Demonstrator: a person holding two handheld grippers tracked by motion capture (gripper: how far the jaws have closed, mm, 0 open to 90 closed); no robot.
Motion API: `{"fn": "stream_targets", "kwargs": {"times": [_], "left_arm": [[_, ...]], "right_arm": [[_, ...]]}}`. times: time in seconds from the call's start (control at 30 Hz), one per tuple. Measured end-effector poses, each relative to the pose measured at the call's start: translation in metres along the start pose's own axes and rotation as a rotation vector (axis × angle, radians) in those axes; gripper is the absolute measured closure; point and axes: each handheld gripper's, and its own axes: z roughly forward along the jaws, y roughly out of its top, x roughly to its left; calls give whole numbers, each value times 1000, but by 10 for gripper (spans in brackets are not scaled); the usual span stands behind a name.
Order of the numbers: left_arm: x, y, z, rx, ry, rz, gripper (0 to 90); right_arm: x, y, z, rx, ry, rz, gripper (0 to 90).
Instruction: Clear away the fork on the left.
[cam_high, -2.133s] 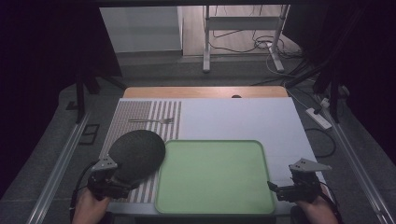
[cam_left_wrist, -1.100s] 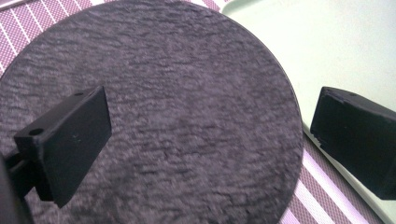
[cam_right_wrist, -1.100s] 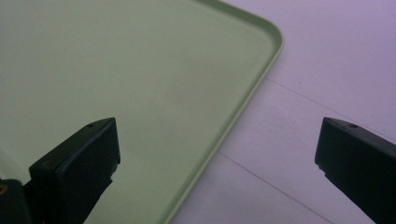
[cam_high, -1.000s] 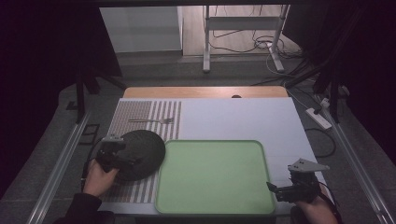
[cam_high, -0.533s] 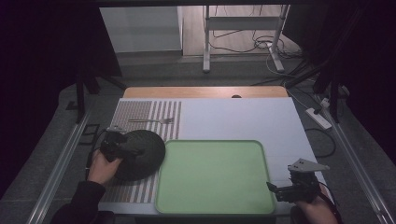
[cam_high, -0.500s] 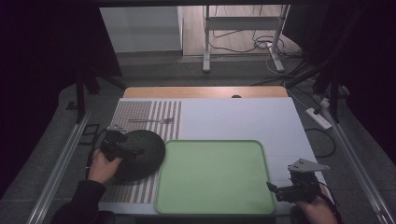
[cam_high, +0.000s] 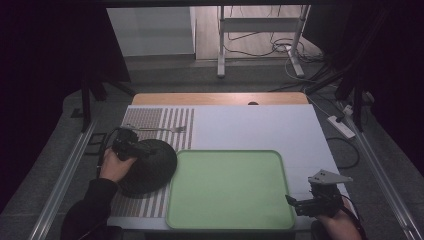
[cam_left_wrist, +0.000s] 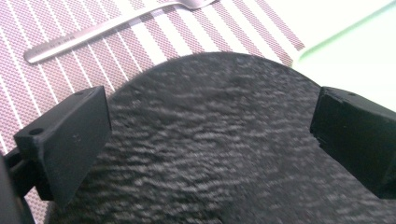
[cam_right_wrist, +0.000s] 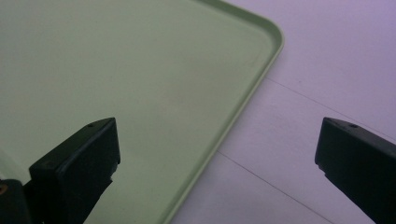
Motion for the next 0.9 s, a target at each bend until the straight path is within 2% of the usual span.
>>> {"fn": "stream_targets", "kwargs": {"times": [0.2, 0.4, 0.57, 0.7, 0.9], "left_arm": [[10, 11, 5, -32, -4, -43, 0], [22, 19, 16, 0, -2, -55, 0], [31, 26, 24, 19, 18, -67, 0], [38, 30, 33, 35, 15, -76, 0], [46, 37, 44, 72, 48, -83, 13]], "right_arm": [[0, 0, 0, 4, -1, -2, 3], [0, 0, 0, 4, 0, -1, 3], [0, 0, 0, 4, 3, 0, 3], [0, 0, 0, 5, 5, 0, 3], [0, 0, 0, 5, 6, 0, 3]]}}
